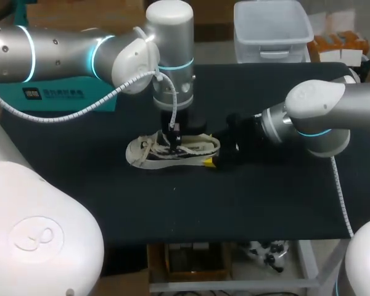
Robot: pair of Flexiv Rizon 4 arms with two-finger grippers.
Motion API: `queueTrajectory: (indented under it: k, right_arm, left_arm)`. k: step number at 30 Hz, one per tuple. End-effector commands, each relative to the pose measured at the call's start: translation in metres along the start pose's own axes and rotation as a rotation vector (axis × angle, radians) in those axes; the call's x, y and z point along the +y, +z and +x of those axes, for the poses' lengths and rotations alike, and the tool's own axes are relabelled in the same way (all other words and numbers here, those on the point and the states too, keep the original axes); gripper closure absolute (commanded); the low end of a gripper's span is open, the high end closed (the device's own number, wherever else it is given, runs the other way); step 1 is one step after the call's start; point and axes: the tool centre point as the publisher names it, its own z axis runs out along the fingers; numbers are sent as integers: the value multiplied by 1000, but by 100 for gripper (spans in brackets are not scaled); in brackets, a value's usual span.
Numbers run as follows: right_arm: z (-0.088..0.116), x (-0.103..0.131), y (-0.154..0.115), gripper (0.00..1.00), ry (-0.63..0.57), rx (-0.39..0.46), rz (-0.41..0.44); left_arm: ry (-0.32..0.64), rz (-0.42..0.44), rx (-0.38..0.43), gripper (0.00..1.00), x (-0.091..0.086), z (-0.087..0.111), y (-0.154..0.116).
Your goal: Open the shoe tongue, take the insole out of the shoe, put the insole back into the shoe, and pack the shoe into the shoebox
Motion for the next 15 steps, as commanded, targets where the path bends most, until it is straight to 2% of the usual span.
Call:
queueTrajectory:
  k: [1, 4, 6, 10, 15]
  right_arm:
    - [1, -4, 2, 100, -1, -3, -4]
    - [1, -4, 2, 100, -1, -3, -4]
    - [1, -4, 2, 100, -1, -3, -4]
    - [1, -4, 2, 100, -1, -3, -4]
    - [1, -4, 2, 100, -1, -3, -4]
  left_arm:
    - [-14, -5, -58, 85, -2, 5, 55]
    - [-40, 6, -98, 88, -4, 3, 65]
    - [-62, 4, -165, 88, -6, 4, 72]
    - [-53, 17, -212, 91, -10, 1, 82]
    - [-48, 14, -233, 84, -15, -17, 91]
